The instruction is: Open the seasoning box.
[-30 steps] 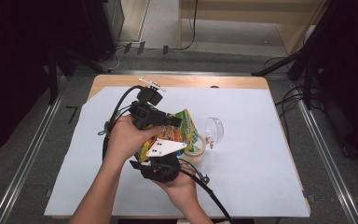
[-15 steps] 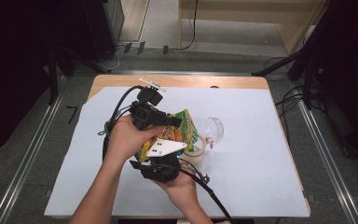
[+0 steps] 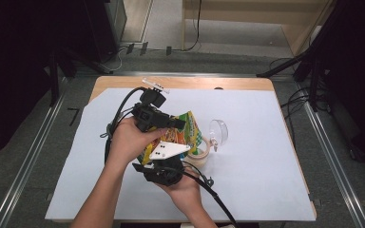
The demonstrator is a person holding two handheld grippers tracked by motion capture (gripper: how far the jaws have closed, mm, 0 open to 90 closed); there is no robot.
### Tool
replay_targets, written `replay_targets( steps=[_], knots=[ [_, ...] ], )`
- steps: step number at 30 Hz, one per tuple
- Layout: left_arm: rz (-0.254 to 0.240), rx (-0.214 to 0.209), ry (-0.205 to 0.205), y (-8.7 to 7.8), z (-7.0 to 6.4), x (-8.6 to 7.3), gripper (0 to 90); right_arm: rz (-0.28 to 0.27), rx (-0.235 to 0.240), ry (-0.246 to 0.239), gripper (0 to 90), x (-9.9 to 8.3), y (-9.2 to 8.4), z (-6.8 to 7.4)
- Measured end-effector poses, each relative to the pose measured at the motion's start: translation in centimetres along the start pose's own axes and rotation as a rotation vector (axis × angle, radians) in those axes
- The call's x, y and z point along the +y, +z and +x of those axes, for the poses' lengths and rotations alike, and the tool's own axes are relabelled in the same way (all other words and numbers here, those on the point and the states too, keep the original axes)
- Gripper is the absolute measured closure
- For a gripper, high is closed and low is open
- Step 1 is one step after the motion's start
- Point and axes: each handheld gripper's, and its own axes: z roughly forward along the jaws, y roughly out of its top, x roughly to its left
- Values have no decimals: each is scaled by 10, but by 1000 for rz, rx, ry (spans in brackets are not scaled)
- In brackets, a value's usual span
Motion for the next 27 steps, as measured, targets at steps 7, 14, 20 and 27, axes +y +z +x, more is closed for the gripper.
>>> replay_targets(
  steps=[7, 14, 20, 27],
  knots=[
    [2, 6, 7, 0, -2, 0, 799, -3, 3, 2, 737, 0, -1, 1],
    [-3, 8, 6, -2, -3, 0, 797, -1, 0, 3, 737, 1, -2, 3],
    [5, 22, 20, -2, -7, 1, 797, -10, 0, 3, 738, 1, -1, 3],
    [5, 11, 8, 0, -3, 1, 797, -4, 2, 5, 738, 0, -2, 2]
  ],
)
